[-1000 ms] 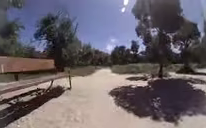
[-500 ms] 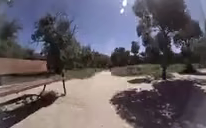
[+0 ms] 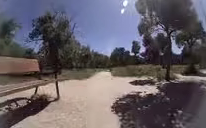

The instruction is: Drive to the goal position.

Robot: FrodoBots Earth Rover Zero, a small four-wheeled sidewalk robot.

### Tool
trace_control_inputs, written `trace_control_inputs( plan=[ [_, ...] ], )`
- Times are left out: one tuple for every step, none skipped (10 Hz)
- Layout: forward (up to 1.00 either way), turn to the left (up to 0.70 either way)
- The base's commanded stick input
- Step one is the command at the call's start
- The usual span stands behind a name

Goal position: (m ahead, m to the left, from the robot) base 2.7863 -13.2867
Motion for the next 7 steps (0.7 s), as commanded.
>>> trace_control_inputs(
  plan=[
    [0.7, -0.35],
    [0.7, -0.35],
    [0.7, -0.35],
    [0.7, -0.35],
    [0.7, -0.35],
    [0.7, -0.35],
    [0.7, -0.35]
  ],
)
